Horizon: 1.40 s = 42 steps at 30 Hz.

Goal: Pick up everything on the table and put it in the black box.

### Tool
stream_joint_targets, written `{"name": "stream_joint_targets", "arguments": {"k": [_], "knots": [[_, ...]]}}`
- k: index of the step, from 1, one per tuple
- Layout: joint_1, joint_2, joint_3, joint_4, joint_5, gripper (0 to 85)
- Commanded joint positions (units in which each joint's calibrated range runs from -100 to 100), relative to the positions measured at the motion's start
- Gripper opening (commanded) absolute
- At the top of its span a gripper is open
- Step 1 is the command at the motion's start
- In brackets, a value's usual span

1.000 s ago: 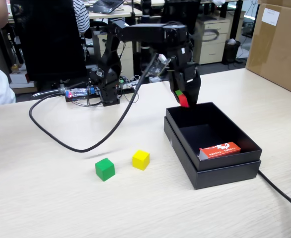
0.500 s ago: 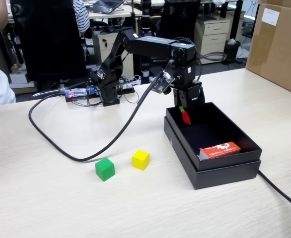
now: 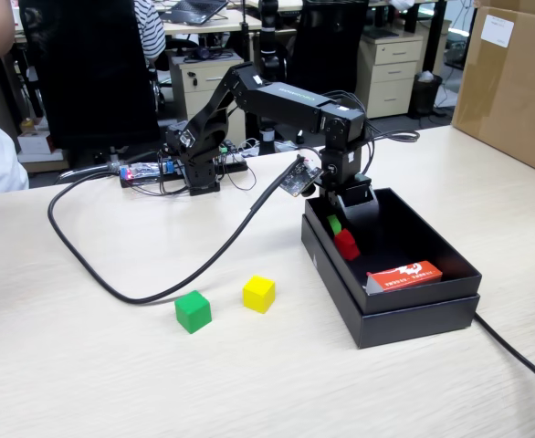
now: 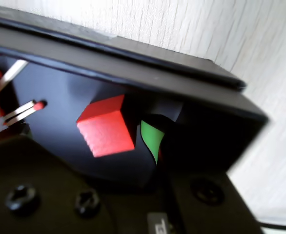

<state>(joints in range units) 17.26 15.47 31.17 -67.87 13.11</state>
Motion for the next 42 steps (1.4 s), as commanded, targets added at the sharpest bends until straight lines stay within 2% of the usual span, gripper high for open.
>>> {"name": "stream_joint_targets", "arguments": {"k": [1, 8, 17, 23, 27, 33, 42], "knots": [[0.6, -16.0, 0.2, -0.9, -0.1, 45.2], [-2.4, -41.0, -1.9, -0.9, -0.8, 45.1], [-13.3, -48.9, -9.1, -0.9, -10.0, 45.3], [-20.6, -38.7, -14.5, 0.4, -15.3, 49.2], [-23.2, -27.8, -13.2, 3.6, -17.4, 49.1], [-24.9, -13.2, -4.5, 3.9, -18.2, 49.1], [-25.4, -0.8, 4.2, 3.9, -18.5, 47.7]]}}
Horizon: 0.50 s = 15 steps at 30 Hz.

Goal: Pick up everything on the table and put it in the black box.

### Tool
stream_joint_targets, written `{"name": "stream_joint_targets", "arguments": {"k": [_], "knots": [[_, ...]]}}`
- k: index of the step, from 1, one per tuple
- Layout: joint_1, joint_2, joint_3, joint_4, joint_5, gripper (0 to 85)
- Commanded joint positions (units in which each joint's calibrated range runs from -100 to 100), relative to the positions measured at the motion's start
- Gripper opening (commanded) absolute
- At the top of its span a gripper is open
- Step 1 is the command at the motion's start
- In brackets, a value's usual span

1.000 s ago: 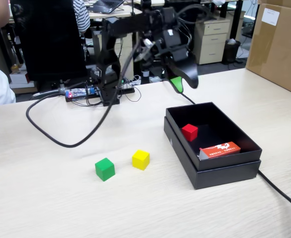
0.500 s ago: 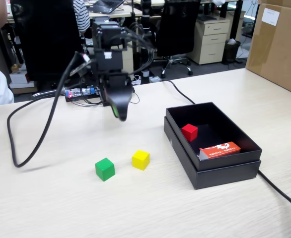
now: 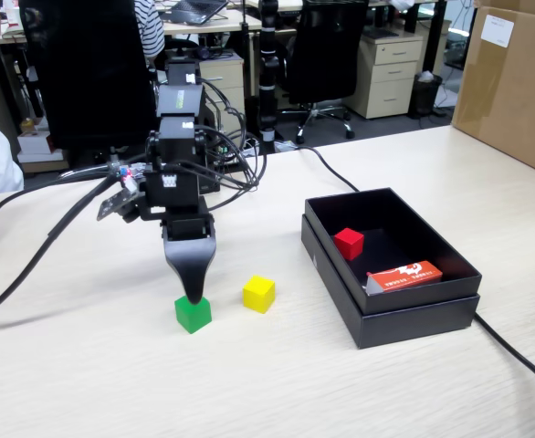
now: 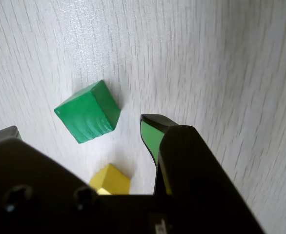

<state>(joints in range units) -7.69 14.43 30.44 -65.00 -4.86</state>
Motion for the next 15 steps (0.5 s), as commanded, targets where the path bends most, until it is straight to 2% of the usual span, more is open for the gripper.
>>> {"name": "stream_joint_targets", "arguments": {"k": [1, 9, 15], "knots": [[-0.5, 1.3, 5.6, 1.0, -0.5, 47.7], [-0.5, 8.9, 11.6, 1.0, -0.7, 46.9], [-0.7, 12.1, 12.3, 0.3, -1.0, 39.0]]}}
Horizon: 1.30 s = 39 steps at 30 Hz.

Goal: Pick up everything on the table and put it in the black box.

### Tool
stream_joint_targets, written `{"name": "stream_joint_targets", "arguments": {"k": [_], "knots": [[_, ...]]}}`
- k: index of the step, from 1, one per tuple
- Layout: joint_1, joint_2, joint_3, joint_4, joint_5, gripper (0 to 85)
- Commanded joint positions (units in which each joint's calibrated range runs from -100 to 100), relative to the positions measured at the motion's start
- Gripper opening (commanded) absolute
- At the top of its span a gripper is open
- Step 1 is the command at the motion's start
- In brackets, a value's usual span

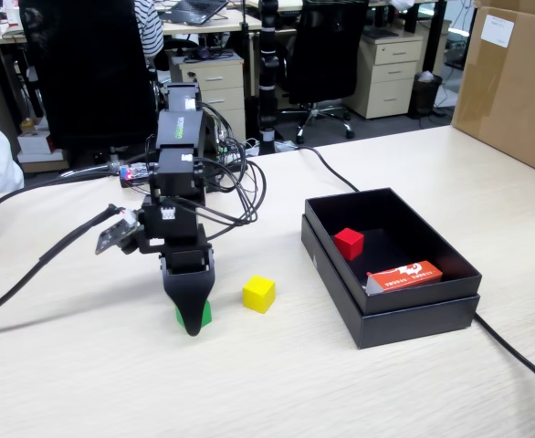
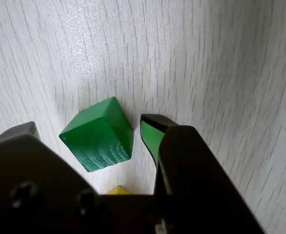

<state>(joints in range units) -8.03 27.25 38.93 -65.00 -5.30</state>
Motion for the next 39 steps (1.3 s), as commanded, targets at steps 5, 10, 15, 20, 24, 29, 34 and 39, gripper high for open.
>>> {"name": "stream_joint_targets", "arguments": {"k": [5, 10, 15, 20, 24, 29, 34, 39], "knots": [[-0.5, 0.1, 3.7, 0.2, -0.5, 17.0], [-0.6, -1.6, 0.8, 0.2, -0.5, 0.9], [0.5, -15.4, -5.7, 0.2, -0.1, 0.9], [5.7, -37.7, -11.5, 0.2, 1.8, 0.9], [11.0, -48.0, -12.7, 0.1, 3.7, 0.9], [18.3, -50.6, -10.7, 0.0, 6.8, 0.9], [23.4, -41.9, -4.2, 0.0, 9.9, 0.9], [25.1, -28.2, 1.2, -0.1, 11.7, 0.9]]}}
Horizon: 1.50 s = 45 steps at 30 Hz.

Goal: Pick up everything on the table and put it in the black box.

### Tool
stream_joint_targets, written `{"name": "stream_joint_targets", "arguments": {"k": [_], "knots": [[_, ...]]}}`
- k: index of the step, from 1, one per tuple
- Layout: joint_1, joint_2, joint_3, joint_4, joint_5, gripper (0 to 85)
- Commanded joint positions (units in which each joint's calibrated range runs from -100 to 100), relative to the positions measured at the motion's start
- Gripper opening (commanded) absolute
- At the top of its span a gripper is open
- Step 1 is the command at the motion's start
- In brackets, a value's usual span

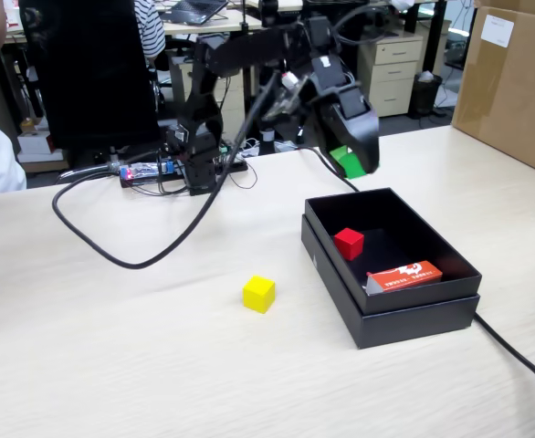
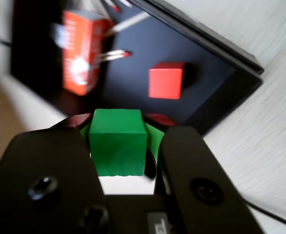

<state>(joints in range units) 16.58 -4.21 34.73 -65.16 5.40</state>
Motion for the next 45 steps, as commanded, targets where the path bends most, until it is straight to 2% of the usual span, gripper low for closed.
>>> {"name": "stream_joint_targets", "arguments": {"k": [1, 7, 10, 15, 18, 21, 29, 33, 38, 40, 45], "knots": [[0.5, 5.6, 6.0, 0.1, 1.2, 0.9], [0.4, 17.8, 9.5, -0.4, 2.0, 1.5], [0.4, 19.3, 9.5, -1.3, 2.1, 16.2], [0.3, 21.0, 9.1, -2.8, 2.3, 28.1], [0.1, 21.0, 9.1, -2.8, 2.3, 28.9], [-0.2, 20.4, 9.0, -2.8, 2.2, 40.6], [-2.8, 7.6, 8.9, -2.8, 1.3, 41.6], [-7.3, -3.8, 9.4, -2.8, -2.0, 41.6], [-12.3, -6.1, 7.2, -2.8, -5.0, 41.9], [-13.9, -5.3, 3.8, -2.8, -5.8, 46.4], [-15.4, -2.4, -2.5, -2.8, -6.3, 48.0]]}}
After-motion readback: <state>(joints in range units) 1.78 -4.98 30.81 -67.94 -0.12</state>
